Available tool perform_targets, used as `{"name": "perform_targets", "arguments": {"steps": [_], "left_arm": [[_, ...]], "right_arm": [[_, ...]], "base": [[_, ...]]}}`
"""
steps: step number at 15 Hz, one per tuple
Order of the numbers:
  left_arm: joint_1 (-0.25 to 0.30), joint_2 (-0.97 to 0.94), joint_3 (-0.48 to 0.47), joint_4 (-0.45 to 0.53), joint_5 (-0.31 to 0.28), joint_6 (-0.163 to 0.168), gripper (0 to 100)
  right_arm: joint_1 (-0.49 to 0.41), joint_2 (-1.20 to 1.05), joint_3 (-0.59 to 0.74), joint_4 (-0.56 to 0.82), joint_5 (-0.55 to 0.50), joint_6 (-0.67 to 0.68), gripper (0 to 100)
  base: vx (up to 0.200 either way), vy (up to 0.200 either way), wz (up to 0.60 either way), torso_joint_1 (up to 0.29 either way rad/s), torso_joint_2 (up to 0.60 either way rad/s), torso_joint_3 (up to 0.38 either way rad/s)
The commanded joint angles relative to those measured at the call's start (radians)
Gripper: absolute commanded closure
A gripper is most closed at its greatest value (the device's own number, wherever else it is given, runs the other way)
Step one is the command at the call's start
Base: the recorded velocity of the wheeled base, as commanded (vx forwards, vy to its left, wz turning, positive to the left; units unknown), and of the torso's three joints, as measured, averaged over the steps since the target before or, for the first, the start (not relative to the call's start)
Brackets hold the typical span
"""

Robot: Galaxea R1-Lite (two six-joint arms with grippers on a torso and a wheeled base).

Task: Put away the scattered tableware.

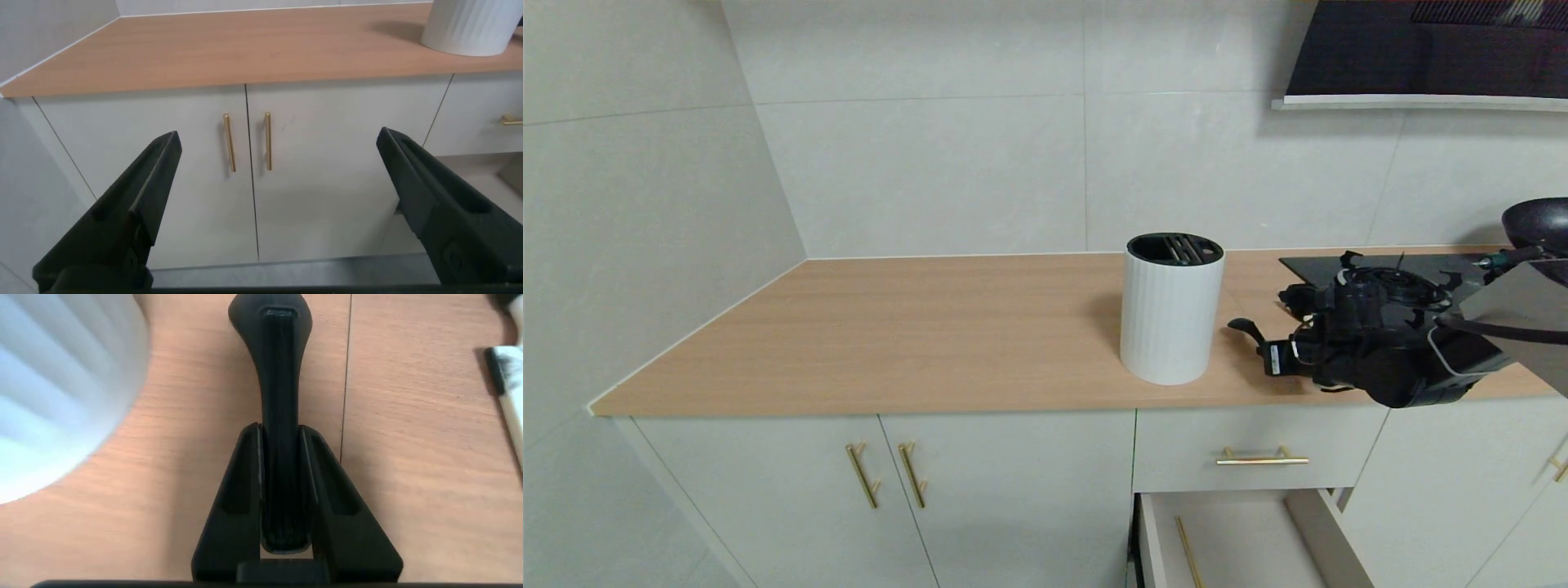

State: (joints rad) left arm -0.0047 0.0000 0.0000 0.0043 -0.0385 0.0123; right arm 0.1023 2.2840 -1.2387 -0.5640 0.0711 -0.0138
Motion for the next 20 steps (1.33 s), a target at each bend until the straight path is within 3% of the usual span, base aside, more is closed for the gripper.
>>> {"name": "perform_targets", "arguments": {"steps": [1, 7, 12, 20], "left_arm": [[0.000, 0.000, 0.000, 0.000, 0.000, 0.000, 0], [0.000, 0.000, 0.000, 0.000, 0.000, 0.000, 0], [0.000, 0.000, 0.000, 0.000, 0.000, 0.000, 0], [0.000, 0.000, 0.000, 0.000, 0.000, 0.000, 0]], "right_arm": [[0.033, -0.140, 0.088, 0.000, -0.004, 0.066, 100], [0.053, -0.512, 0.453, 0.041, -0.005, 0.087, 100], [0.053, -0.690, 0.673, 0.062, 0.007, 0.089, 100], [0.054, -0.669, 0.756, 0.056, 0.006, 0.038, 100]], "base": [[0.000, 0.000, 0.00, 0.000, 0.00, 0.000], [0.000, 0.000, 0.00, 0.000, 0.00, 0.000], [0.000, 0.000, 0.00, 0.000, 0.00, 0.000], [0.000, 0.000, 0.00, 0.000, 0.00, 0.000]]}}
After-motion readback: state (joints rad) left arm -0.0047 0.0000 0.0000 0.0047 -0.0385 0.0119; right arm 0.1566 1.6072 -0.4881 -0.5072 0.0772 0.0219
